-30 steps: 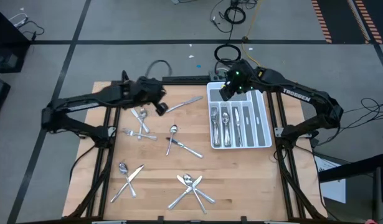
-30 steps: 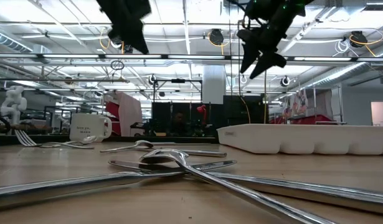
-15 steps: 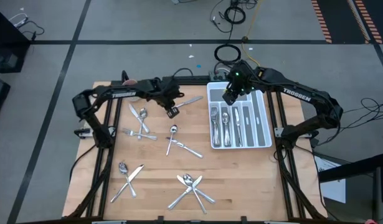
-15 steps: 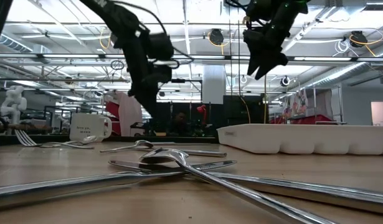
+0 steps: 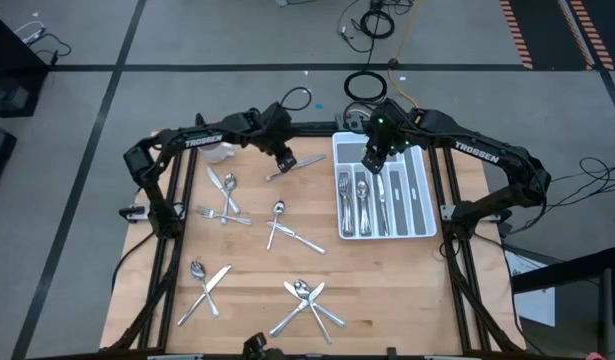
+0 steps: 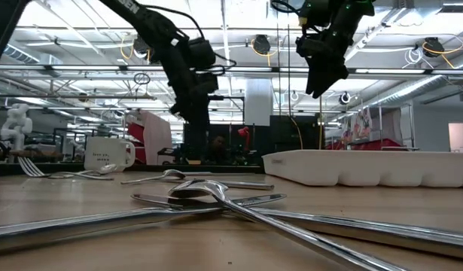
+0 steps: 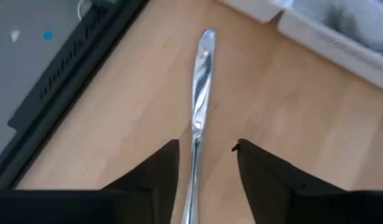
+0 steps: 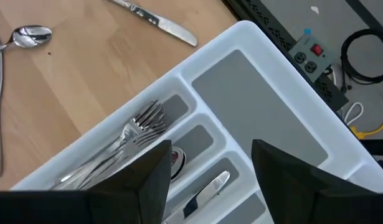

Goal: Sort silverware
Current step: Put the silver table knife into the silverware tray

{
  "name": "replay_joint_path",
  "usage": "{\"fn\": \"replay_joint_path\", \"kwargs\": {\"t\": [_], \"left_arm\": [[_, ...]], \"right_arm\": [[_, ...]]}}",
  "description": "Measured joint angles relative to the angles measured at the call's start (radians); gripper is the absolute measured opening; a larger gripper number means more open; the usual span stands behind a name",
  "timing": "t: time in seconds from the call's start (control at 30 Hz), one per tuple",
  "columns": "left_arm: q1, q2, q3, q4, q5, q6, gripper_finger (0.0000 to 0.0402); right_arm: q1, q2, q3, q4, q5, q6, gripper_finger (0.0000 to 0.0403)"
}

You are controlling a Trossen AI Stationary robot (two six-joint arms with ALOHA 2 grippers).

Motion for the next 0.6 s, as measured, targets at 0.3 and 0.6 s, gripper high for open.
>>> {"fn": "replay_joint_path", "kwargs": {"t": [0.3,0.6], "left_arm": [[0.021,0.215,0.198,-0.219,0.017,0.050,0.0194],[0.022,0.360,0.319,-0.307,0.025,0.104,0.0194]], "right_arm": [[-0.004,0.000,0.000,-0.038,0.002,-0.061,0.0212],[-0.009,0.000,0.000,-0.083,0.024,-0.064,0.0212]]}}
